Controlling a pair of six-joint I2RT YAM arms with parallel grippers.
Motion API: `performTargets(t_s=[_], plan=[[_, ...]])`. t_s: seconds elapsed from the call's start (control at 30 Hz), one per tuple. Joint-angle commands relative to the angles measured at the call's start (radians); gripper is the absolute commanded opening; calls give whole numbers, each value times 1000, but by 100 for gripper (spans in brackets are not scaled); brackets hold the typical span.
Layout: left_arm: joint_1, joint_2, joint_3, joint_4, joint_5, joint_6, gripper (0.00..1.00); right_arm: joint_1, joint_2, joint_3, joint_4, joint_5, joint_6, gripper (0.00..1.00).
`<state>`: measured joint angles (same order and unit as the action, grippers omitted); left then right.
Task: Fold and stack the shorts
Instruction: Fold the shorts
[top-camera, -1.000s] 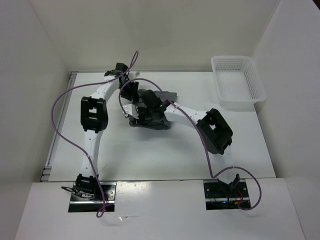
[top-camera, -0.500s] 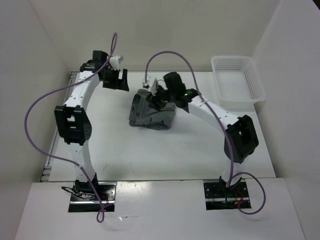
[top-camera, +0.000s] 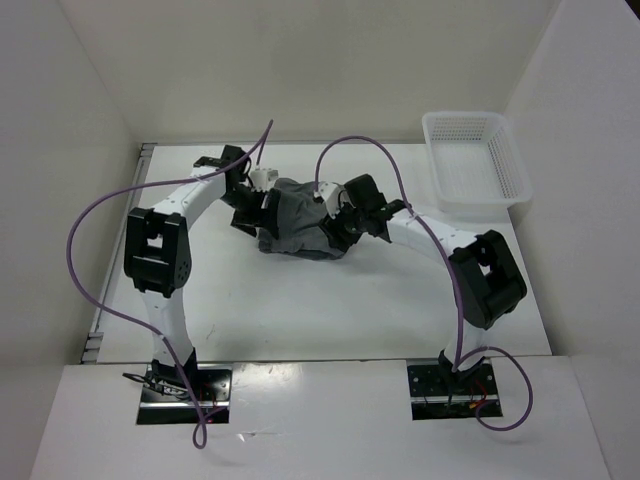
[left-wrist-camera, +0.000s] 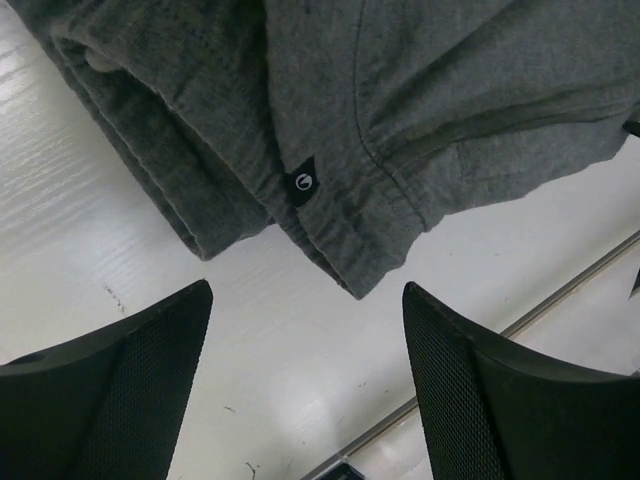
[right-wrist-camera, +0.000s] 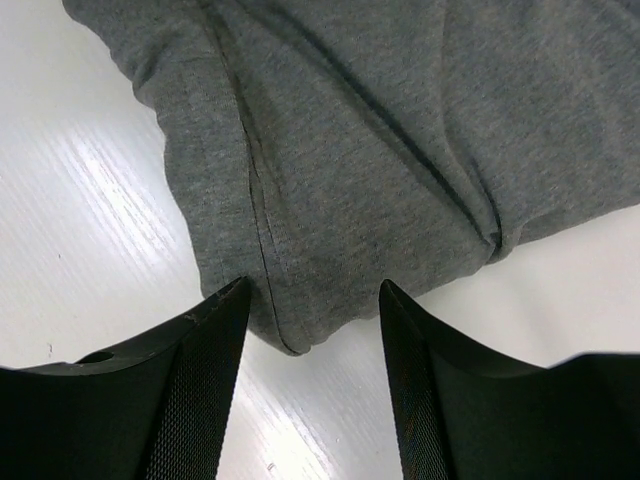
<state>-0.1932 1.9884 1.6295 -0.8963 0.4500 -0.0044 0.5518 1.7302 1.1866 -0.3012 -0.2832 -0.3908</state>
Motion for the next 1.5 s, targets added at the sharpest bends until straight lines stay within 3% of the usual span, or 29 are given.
performTargets(t_s=[0.0,0.33,0.5,0.63,0.8,0.93,1.07,1.23,1.33,1.37,1.47], plan=[[-12,15,32,-4,68,4,84,5,-47,-18,33,18,10,60],[-43,115,33,-4,32,4,85,5,-167,-133,2,18,-40,61],[-81,147,43,-23,35,4,78,16,-167,-174,48,4,0,64],[-81,188,79,-23,55,4,64,16,-106,-174,131,62,50,69],[-71,188,112,-33,44,4,29,16,-9,-151,154,127,122,69],[-61,179,121,-43,44,4,14,16,38,-108,175,162,193,69],[-26,147,157,-64,65,4,7,25,75,-62,197,228,257,58],[-17,136,158,-64,75,4,6,25,75,-35,188,197,286,56],[-17,147,158,-64,75,4,0,25,86,-12,179,188,331,52],[-17,157,173,-64,75,4,0,25,95,-12,178,203,340,48],[-8,158,200,-73,75,4,0,25,95,-12,189,252,375,15]])
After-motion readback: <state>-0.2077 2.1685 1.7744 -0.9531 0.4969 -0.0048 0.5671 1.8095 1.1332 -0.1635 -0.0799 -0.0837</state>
